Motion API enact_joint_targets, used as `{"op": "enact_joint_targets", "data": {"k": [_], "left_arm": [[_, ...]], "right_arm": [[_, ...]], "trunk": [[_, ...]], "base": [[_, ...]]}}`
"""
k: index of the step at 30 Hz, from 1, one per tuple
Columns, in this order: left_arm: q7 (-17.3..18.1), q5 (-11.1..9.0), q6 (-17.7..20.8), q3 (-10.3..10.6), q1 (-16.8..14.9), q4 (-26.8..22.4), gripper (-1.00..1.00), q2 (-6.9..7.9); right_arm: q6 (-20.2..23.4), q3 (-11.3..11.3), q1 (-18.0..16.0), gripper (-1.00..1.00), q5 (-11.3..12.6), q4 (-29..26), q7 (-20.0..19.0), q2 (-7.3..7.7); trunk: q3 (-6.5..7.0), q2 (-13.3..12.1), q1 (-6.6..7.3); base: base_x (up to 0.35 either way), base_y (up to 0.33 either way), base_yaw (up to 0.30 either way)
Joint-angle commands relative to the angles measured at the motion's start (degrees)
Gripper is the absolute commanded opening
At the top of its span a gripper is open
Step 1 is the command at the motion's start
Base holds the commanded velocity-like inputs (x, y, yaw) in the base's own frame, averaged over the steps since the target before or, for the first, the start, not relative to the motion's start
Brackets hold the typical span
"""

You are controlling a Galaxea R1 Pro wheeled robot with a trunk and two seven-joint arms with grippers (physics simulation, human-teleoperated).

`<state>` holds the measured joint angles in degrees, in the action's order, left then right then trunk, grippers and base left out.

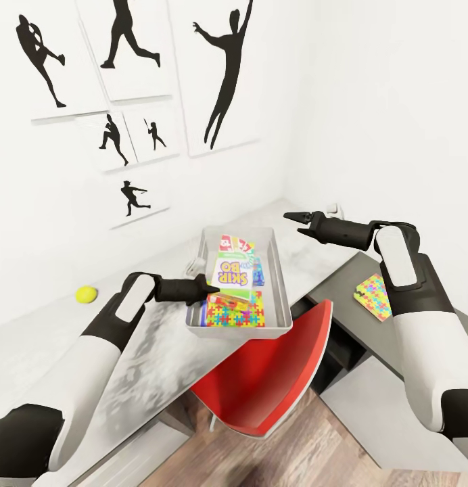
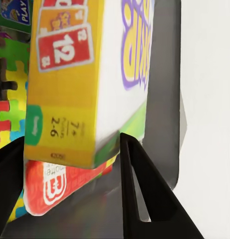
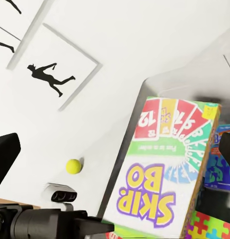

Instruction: Put all the toys in the child's room - the three board games (two on the bed and one on the table), the two jigsaw puzzles on the table, and the tennis ball on the table - inside the toy box on the table in the child's room.

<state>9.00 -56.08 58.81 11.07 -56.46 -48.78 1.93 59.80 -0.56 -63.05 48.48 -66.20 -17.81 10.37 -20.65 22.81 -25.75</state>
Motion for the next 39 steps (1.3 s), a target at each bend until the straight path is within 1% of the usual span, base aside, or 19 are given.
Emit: {"op": "enact_joint_targets", "data": {"k": [1, 5, 22, 23, 39], "left_arm": [[0.37, 0.39, 0.06, -0.20, -0.05, 0.00, -1.00, -0.01], [0.03, 0.30, 0.08, -0.68, -0.05, -0.11, -1.00, -0.18], [-0.04, 0.23, 0.16, -0.78, -0.28, -0.70, -1.00, -0.50], [-0.04, 0.21, 0.16, -0.78, -0.30, -0.70, 1.00, -0.51], [-0.04, 0.27, 0.26, -0.78, -0.33, -0.70, 1.00, -0.55]], "right_arm": [[0.20, -0.06, -0.06, 1.00, -0.54, 0.01, -0.56, 0.00], [0.20, -0.06, -0.06, 1.00, -0.51, 0.01, -0.56, 0.00], [0.20, -0.06, -0.06, 1.00, -0.53, 0.00, -0.56, 0.00], [0.20, -0.06, -0.06, 1.00, -0.55, 0.00, -0.56, 0.00], [0.20, -0.01, -0.06, 1.00, -0.49, 0.01, -0.56, 0.00]], "trunk": [[-0.10, 0.11, -0.03], [-0.10, 0.11, -0.03], [-0.10, 0.11, -0.03], [-0.10, 0.11, -0.03], [-0.10, 0.11, -0.03]], "base": [[0.000, 0.000, 0.000], [0.000, 0.000, 0.000], [0.000, 0.000, 0.000], [0.000, 0.000, 0.000], [0.000, 0.000, 0.000]]}}
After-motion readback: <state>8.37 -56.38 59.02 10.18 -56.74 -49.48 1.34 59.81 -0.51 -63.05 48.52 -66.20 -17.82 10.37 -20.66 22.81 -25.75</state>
